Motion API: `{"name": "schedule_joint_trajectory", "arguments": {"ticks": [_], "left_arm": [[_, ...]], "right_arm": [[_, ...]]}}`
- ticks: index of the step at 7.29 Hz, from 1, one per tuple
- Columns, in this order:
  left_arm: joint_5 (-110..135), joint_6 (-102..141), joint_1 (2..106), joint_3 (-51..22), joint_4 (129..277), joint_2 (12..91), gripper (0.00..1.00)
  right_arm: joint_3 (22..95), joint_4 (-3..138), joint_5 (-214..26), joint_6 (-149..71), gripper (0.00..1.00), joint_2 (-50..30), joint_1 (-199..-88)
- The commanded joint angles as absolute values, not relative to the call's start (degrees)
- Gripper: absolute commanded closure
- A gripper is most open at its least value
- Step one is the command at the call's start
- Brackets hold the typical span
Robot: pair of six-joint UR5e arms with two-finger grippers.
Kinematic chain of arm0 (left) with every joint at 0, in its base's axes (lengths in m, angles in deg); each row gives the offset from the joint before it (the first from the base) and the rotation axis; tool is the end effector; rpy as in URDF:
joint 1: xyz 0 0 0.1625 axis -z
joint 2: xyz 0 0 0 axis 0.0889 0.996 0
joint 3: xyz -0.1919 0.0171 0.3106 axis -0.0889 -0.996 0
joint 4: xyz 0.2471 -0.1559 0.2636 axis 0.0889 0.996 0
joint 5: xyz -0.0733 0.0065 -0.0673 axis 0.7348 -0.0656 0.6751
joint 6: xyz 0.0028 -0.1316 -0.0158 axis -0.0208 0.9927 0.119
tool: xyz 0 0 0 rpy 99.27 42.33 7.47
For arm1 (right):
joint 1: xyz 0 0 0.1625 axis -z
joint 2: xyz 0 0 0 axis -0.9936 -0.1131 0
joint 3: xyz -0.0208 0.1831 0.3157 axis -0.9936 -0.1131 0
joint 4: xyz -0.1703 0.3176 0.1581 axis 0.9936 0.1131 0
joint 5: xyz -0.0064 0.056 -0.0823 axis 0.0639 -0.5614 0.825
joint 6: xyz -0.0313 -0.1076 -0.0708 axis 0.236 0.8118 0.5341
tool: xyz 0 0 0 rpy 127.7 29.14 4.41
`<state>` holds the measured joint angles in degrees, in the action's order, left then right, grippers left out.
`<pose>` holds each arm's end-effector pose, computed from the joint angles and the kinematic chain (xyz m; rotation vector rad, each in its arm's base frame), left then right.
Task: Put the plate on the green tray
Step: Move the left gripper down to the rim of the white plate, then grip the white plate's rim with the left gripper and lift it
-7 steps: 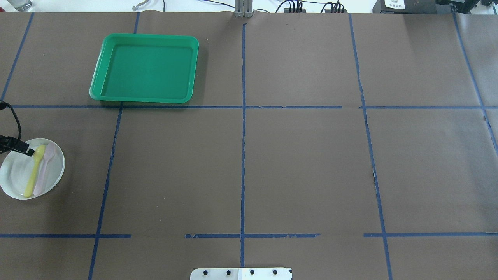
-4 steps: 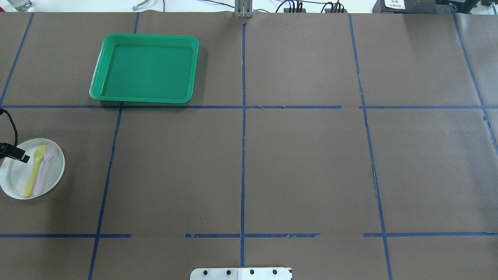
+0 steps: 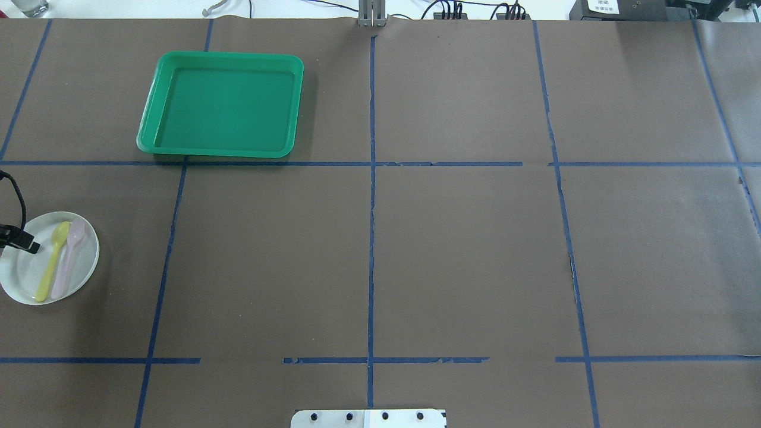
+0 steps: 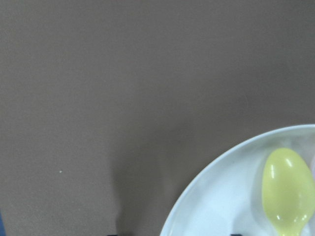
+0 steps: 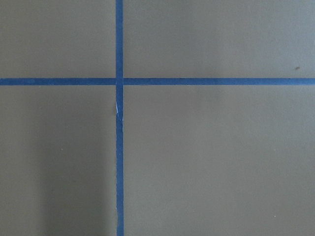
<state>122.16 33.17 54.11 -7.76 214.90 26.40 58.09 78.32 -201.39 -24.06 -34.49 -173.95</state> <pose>0.1975 -0.4205 0.6427 0.0329 0.8371 0.2019 0.0507 -0.4441 0.6372 0.0082 -0.7059 0.0270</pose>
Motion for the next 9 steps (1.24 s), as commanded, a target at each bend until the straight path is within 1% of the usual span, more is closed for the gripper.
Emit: {"name": "schedule_joint_trajectory", "arguments": {"ticks": [1,3,5,9], "left_arm": [[122.46,33.28,54.05,-7.87,214.78,26.35,1.00],[122.55,33.55,54.14,-8.14,214.69,26.27,1.00],[122.64,33.63,54.75,-10.76,214.34,25.92,1.00],[122.72,33.20,55.19,-11.03,214.42,25.21,1.00]], "right_arm": [[58.10,78.32,-201.39,-24.07,0.00,-34.49,-173.95],[58.10,78.32,-201.39,-24.07,0.00,-34.49,-173.95],[58.10,78.32,-201.39,-24.07,0.00,-34.49,-173.95],[58.10,78.32,-201.39,-24.07,0.00,-34.49,-173.95]]}}
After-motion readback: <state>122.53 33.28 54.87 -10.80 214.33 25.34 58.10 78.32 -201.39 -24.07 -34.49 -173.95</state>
